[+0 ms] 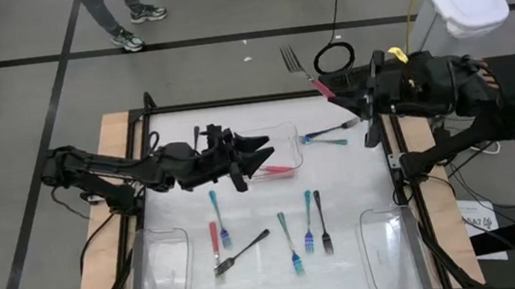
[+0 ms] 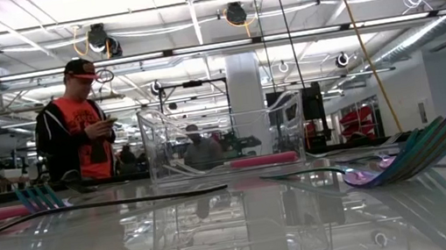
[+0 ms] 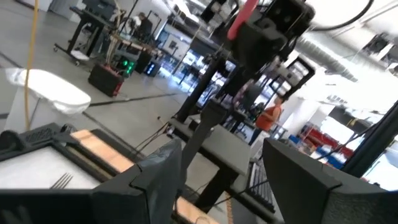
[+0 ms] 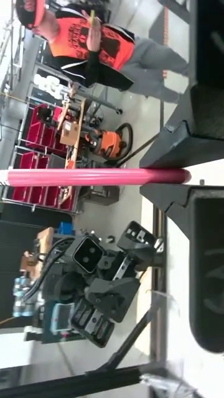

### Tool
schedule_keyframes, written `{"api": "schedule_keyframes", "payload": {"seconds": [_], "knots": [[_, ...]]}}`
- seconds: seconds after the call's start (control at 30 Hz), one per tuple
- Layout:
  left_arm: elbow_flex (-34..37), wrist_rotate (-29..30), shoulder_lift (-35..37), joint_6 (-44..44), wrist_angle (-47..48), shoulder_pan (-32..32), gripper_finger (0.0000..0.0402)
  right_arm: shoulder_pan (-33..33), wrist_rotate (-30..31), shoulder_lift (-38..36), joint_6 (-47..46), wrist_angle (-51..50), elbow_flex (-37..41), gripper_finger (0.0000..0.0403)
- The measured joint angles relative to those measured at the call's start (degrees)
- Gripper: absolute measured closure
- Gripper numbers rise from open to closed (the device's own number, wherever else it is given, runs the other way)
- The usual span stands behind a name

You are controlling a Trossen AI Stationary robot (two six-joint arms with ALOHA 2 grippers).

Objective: Sort silverware by color (type)
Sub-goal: Put the pink fork into the middle transparent bin

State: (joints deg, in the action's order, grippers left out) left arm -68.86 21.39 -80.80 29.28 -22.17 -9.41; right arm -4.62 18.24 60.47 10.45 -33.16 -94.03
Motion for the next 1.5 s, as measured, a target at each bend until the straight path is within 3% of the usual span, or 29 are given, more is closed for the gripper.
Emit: {"api": "schedule_keyframes", "payload": {"seconds": [0.47,0.77,0.93,1.23,1.5], "knots": [[0.0,0.04,0.39,1.95,2.23,-2.91,0.0175,-0.3,0.26,5.2,5.08,-13.31,-3.46,0.038],[0.0,1.17,0.56,4.96,2.45,-4.26,0.0175,-3.18,12.24,10.34,3.1,-22.31,-3.46,0.038],[-0.02,3.67,2.89,6.46,8.27,-5.26,0.0175,-5.27,19.19,12.89,1.34,-28.56,-3.46,0.038],[-0.02,6.12,7.65,7.9,15.58,-6.16,0.0176,-5.64,19.49,16.92,-3.92,-41.1,-3.46,0.038],[-0.02,6.2,7.47,7.97,15.24,-7.25,0.0176,-5.62,22.24,22.26,2.68,-40.84,-3.46,0.038]]}}
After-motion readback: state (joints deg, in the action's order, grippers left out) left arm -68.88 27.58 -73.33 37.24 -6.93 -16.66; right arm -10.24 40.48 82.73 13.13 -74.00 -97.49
